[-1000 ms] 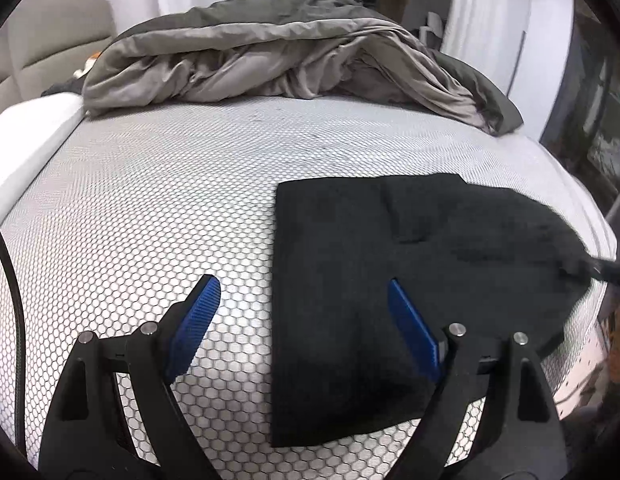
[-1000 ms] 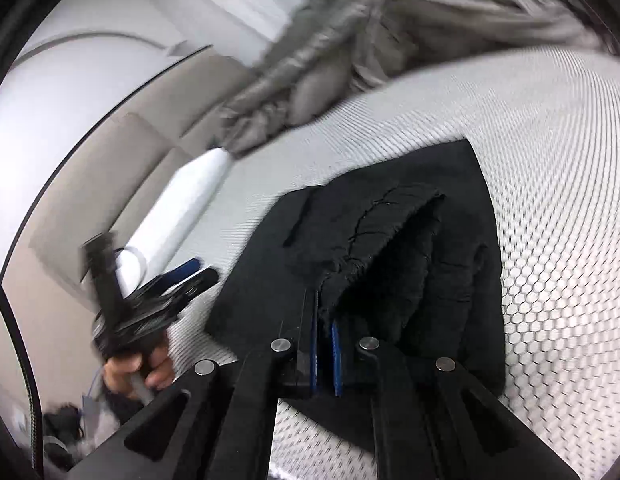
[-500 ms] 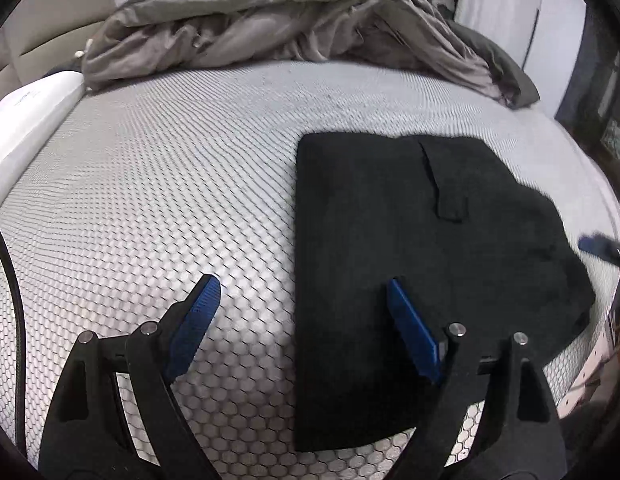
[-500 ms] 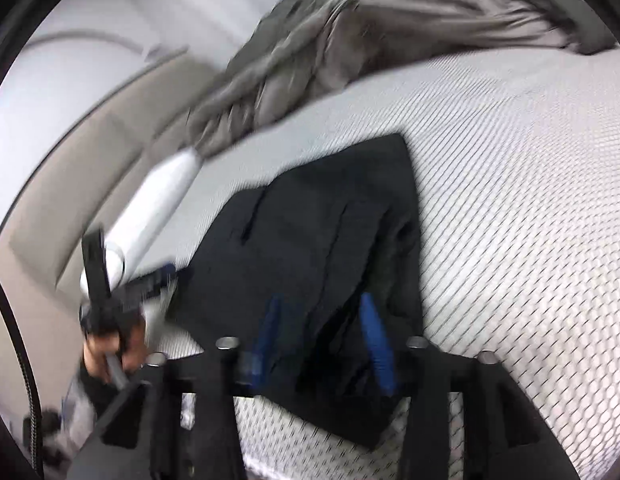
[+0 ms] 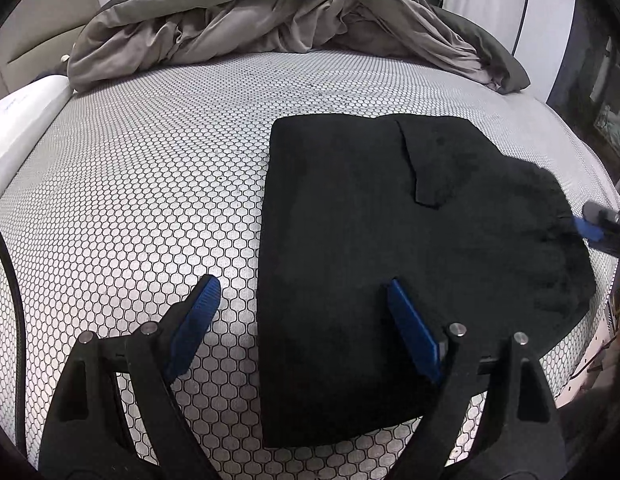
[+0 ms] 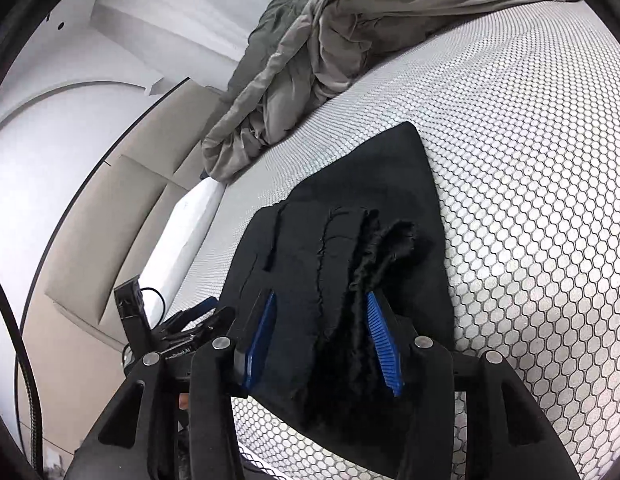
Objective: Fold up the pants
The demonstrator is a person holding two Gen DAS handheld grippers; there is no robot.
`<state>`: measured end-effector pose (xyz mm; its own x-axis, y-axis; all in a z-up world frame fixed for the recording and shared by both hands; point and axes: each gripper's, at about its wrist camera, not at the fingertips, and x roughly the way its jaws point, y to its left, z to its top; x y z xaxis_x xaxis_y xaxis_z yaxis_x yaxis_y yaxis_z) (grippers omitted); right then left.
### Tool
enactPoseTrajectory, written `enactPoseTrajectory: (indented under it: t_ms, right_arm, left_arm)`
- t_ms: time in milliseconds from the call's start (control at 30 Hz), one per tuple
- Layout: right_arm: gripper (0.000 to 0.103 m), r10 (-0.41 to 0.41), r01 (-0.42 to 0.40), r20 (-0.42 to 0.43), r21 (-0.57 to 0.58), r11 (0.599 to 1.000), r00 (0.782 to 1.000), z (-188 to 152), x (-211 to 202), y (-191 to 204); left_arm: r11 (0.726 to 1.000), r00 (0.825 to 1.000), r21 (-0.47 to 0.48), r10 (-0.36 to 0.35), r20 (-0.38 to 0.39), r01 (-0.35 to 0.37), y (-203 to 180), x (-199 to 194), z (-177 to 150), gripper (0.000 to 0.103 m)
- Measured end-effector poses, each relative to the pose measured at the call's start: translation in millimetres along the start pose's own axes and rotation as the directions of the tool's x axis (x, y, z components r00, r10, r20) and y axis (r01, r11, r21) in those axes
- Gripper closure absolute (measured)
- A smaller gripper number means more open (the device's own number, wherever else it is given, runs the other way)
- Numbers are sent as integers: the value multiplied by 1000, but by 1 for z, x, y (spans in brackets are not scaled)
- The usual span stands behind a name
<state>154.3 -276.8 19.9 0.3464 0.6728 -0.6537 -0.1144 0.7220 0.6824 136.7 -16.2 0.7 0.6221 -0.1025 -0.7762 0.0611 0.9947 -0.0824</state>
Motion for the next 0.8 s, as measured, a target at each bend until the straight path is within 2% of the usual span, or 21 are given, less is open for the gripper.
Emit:
enactPoseTrajectory:
  t_ms: [100, 200, 333, 433, 533, 633, 800]
  right_arm:
    - [56, -25, 24, -56, -13, 1000, 998, -1, 8, 0]
    - [55, -38, 36, -51, -47, 998, 998, -4, 3, 9]
    - [55, 2, -4, -40, -64, 998, 999, -1, -7, 16]
    - [55, 35, -40, -77, -71, 997, 996, -3, -3, 19]
    - [55, 7, -13, -97, -66, 998, 995, -3, 6, 18]
    - [55, -53, 49, -78, -56, 997, 996, -1, 3, 13]
    - [55, -90, 86, -79, -44, 995, 993, -1, 0, 2]
  left_arm:
    - [1000, 1000, -2, 2, 2, -2, 0, 0, 1, 19]
    - [1000, 1000, -3, 1, 1, -1, 1, -1, 1, 19]
    - [1000, 1000, 1, 2, 2, -2, 0, -1, 1, 19]
    - [1000, 1000, -1, 2, 2, -2, 0, -1, 1, 19]
    - [1000, 1000, -2, 4, 2, -4, 0, -2, 0, 19]
    - [1000, 1000, 0, 5, 3, -5, 0, -1, 0, 19]
    - [1000, 1000, -1, 5, 3, -5, 0, -2, 1, 19]
